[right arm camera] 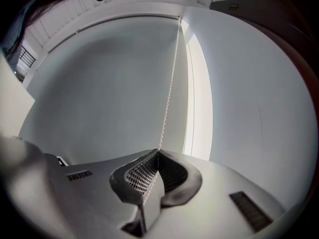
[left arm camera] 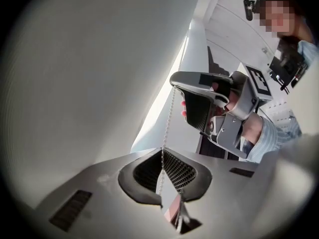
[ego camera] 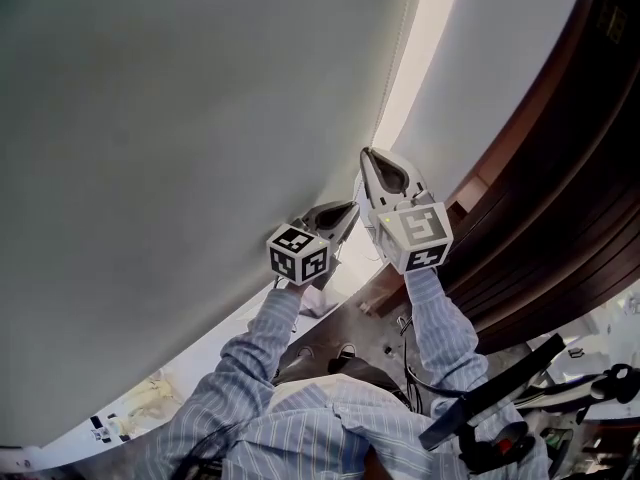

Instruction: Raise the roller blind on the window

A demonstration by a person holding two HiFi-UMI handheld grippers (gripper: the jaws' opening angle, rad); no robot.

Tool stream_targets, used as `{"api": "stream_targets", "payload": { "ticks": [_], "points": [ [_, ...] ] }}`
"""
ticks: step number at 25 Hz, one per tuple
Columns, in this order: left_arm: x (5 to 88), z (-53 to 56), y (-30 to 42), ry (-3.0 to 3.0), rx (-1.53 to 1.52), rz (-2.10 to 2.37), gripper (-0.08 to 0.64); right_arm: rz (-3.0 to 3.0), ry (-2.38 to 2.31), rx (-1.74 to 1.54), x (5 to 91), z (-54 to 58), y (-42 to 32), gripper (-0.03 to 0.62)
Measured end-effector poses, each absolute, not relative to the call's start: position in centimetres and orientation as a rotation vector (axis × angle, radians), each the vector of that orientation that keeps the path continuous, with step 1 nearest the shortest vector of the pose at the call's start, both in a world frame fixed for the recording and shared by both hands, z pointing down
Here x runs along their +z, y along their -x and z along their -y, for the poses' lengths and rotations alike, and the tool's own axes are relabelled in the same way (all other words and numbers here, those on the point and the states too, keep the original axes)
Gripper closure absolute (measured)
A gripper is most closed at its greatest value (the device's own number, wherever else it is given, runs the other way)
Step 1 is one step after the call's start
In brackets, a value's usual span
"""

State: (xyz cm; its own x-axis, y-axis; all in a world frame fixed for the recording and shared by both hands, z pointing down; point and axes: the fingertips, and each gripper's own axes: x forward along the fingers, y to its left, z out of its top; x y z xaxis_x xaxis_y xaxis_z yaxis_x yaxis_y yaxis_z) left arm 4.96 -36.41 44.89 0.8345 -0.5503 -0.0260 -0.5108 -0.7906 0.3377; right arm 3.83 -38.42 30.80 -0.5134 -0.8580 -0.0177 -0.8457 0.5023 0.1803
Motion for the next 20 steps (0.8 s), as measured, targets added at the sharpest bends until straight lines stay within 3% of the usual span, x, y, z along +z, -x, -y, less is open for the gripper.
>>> {"api": "stream_targets", "payload": {
  "ticks": [12, 15, 20],
  "points": [
    [59.8, 32.9, -5.9, -2.594, 0.293, 0.838, 0.546, 2.457, -1.522, 0.008, 47.8, 37.0, -6.4, 0.586],
    [56.5, 30.9, -4.8, -2.687, 0.177, 0.893, 0.545, 2.461, -1.524, 0.07, 48.2, 37.0, -6.8, 0.586],
    [42.3, 30.2, -3.7, -2.881, -0.214, 0.962, 0.545, 2.486, -1.519, 0.092, 48.1, 37.4, -6.6, 0.586]
  ]
}}
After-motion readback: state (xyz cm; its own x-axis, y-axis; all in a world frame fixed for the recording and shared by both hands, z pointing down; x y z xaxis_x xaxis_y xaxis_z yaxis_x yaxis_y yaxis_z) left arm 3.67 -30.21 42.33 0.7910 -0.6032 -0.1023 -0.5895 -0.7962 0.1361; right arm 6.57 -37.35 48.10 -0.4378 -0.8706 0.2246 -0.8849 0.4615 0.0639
